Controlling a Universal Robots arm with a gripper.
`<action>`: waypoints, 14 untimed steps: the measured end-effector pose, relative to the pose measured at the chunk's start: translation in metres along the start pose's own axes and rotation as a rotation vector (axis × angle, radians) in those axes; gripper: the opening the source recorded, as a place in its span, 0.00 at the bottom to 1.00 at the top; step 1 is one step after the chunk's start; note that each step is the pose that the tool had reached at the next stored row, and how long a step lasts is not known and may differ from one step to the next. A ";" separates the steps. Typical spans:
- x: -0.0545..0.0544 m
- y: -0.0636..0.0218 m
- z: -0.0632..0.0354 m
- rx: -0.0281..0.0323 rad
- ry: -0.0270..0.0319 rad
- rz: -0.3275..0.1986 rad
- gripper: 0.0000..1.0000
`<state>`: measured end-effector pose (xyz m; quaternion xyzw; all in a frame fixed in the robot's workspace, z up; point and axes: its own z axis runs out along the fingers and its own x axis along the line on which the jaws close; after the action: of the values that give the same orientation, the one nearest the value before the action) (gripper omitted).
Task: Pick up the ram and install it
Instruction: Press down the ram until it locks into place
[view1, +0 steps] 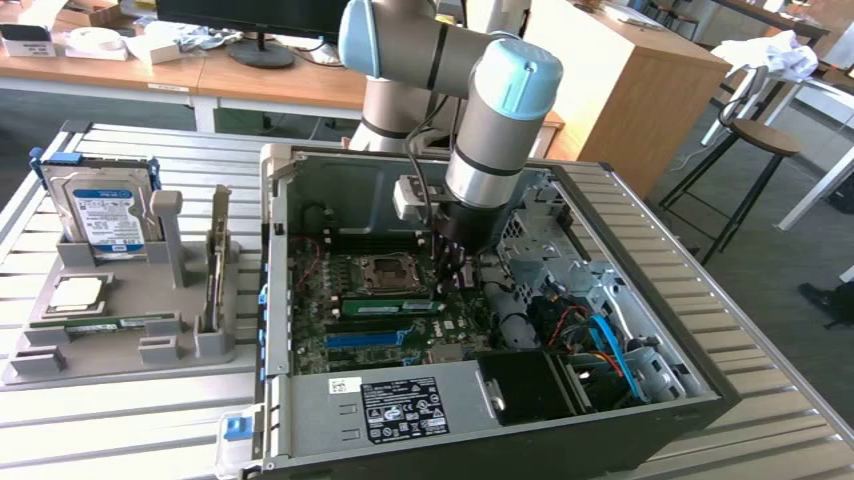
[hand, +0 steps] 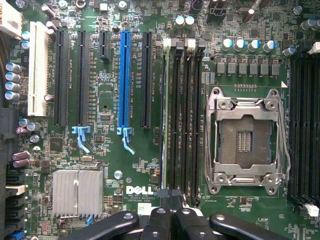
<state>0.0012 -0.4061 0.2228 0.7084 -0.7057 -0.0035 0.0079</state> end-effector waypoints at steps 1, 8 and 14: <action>0.000 0.0000 0.0001 0.0000 -0.0001 0.000 0.10; 0.000 0.0001 -0.0070 0.0001 -0.0002 0.000 0.10; 0.000 0.0002 -0.0164 0.0001 -0.0002 0.000 0.10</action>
<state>0.0013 -0.4061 0.2392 0.7084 -0.7058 -0.0036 0.0078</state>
